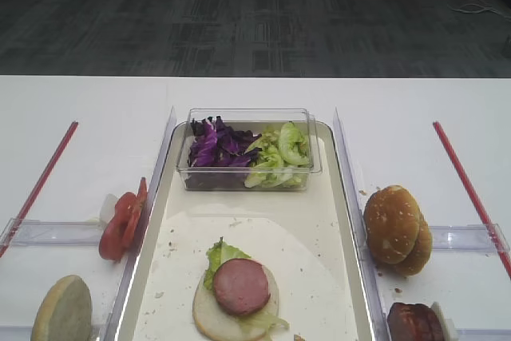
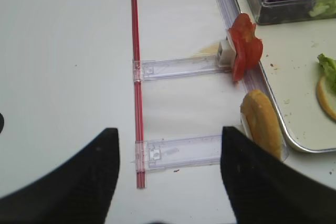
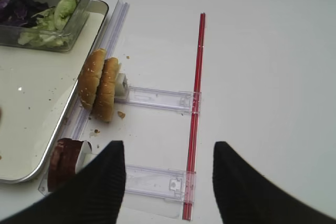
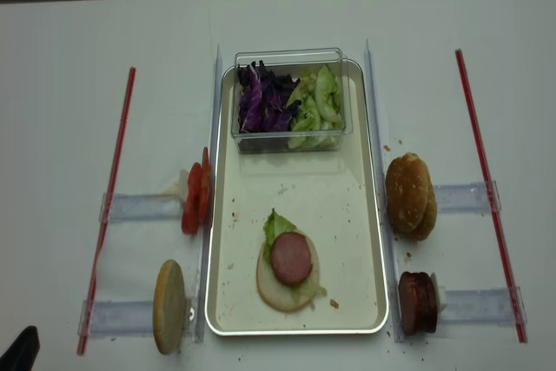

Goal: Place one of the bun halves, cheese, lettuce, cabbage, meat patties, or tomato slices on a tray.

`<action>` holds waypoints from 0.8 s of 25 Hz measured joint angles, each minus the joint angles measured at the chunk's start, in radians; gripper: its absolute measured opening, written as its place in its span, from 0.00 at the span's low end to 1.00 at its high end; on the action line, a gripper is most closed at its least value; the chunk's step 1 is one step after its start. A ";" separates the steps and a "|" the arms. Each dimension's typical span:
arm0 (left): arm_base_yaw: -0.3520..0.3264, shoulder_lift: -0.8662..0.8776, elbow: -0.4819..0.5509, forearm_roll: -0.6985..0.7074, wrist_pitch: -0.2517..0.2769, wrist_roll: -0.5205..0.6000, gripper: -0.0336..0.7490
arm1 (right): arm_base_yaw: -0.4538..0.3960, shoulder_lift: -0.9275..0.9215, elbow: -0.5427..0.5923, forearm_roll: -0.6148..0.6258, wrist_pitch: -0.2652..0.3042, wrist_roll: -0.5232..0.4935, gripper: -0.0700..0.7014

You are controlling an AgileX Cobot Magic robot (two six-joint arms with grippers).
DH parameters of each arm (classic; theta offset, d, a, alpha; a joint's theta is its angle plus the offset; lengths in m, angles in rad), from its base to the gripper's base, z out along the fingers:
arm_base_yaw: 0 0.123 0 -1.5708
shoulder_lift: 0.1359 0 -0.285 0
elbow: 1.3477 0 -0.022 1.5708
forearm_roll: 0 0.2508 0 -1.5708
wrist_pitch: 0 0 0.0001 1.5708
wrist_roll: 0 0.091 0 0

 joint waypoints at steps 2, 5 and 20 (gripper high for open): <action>0.000 0.000 0.000 0.000 0.000 0.000 0.59 | 0.000 0.000 0.000 0.000 0.000 -0.009 0.60; 0.000 0.000 0.000 0.000 0.000 0.000 0.59 | 0.000 0.000 0.000 0.000 0.001 -0.012 0.60; 0.000 0.000 0.000 0.000 0.000 0.000 0.59 | 0.000 0.000 0.000 -0.006 0.001 -0.008 0.60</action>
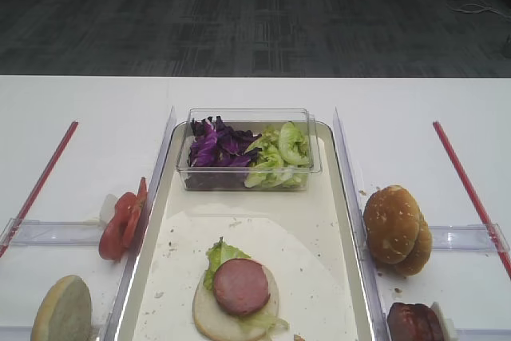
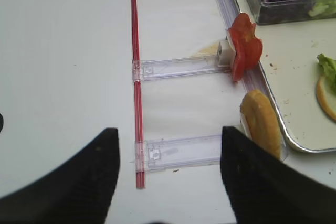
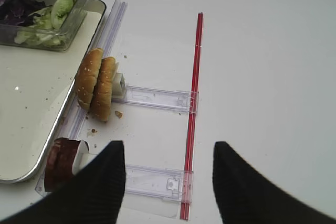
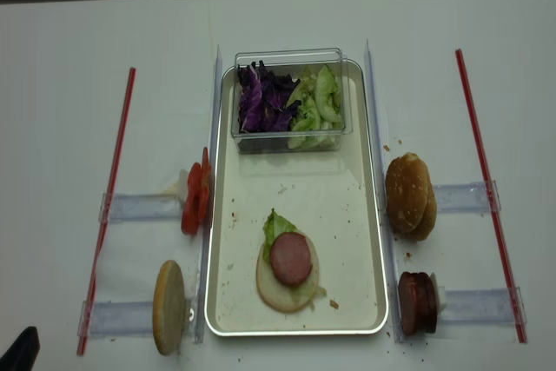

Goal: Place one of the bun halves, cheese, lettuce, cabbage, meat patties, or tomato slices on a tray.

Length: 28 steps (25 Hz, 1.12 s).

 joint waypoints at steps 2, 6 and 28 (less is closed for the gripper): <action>0.000 0.000 0.000 -0.004 0.000 0.000 0.59 | 0.000 0.000 0.000 0.000 0.000 0.002 0.60; 0.000 0.000 0.000 -0.008 0.000 0.000 0.59 | 0.000 0.000 0.000 0.000 0.000 0.003 0.60; 0.000 0.000 0.000 -0.032 0.000 0.000 0.59 | 0.000 0.000 0.000 0.000 0.003 0.007 0.60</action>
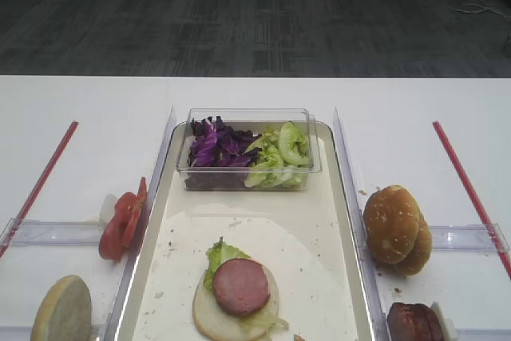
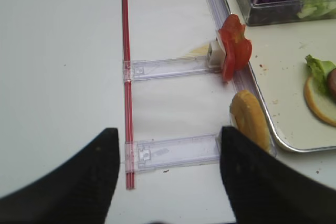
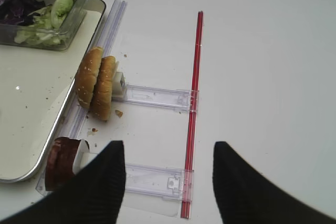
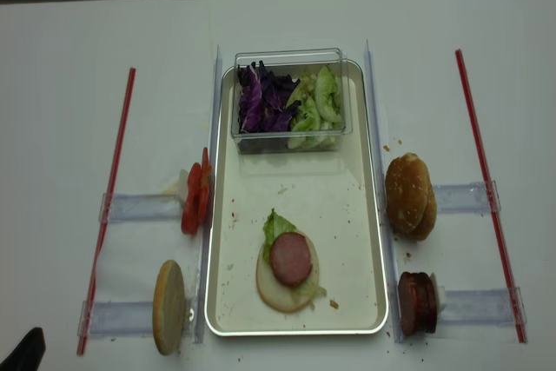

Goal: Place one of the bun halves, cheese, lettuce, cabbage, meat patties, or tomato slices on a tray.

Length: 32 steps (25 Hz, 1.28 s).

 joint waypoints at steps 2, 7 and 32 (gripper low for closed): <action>0.000 0.000 0.000 0.000 0.000 0.000 0.59 | 0.000 0.000 0.000 0.000 0.000 0.000 0.60; 0.000 0.000 0.000 0.000 0.000 0.000 0.59 | 0.000 0.000 0.000 0.000 0.000 0.000 0.60; 0.000 0.000 0.000 0.000 0.000 0.000 0.59 | 0.000 0.000 0.000 -0.005 0.000 0.004 0.60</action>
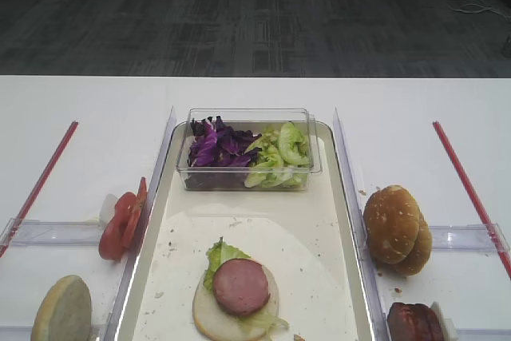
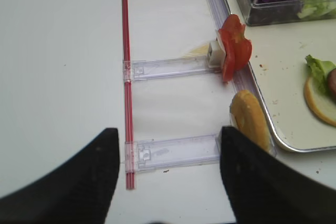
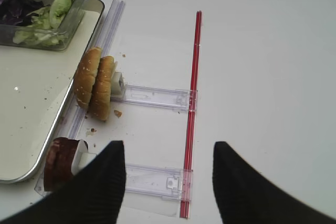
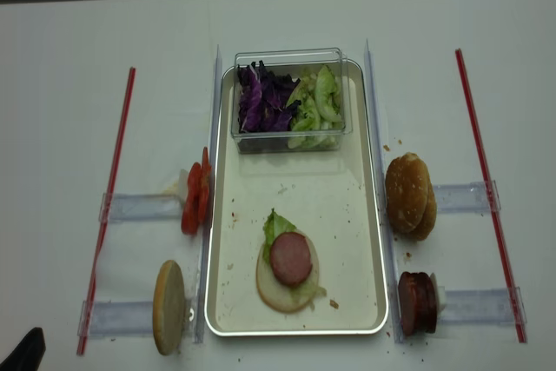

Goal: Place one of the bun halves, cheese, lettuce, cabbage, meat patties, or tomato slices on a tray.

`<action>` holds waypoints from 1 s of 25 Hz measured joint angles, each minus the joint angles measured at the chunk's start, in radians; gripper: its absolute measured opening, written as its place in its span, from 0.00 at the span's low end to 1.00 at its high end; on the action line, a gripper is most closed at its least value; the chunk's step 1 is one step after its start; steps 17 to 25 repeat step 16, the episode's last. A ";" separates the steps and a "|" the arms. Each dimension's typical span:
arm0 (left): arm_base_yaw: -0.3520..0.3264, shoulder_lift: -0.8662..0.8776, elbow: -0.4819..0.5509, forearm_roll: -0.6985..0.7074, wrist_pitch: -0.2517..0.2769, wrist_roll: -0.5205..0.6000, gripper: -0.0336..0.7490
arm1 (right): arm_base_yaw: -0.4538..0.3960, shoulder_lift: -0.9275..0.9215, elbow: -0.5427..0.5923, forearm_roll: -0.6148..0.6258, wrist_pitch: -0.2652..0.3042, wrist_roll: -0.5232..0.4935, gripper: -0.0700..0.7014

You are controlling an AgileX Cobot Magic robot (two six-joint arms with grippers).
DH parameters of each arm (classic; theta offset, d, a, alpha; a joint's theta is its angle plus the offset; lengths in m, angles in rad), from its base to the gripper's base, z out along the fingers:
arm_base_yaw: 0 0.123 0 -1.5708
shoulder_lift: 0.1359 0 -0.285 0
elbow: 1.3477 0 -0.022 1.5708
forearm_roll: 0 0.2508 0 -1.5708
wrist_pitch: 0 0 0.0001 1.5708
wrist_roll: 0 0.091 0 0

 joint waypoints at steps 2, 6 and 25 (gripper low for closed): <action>0.000 0.000 0.000 0.000 0.000 0.000 0.59 | 0.000 0.000 0.000 0.000 0.000 0.000 0.59; 0.000 0.000 0.000 0.000 0.000 0.000 0.59 | 0.000 0.000 0.000 -0.002 0.000 0.000 0.59; 0.000 0.000 0.000 0.000 0.000 0.000 0.59 | 0.000 0.000 0.000 -0.002 0.000 0.000 0.59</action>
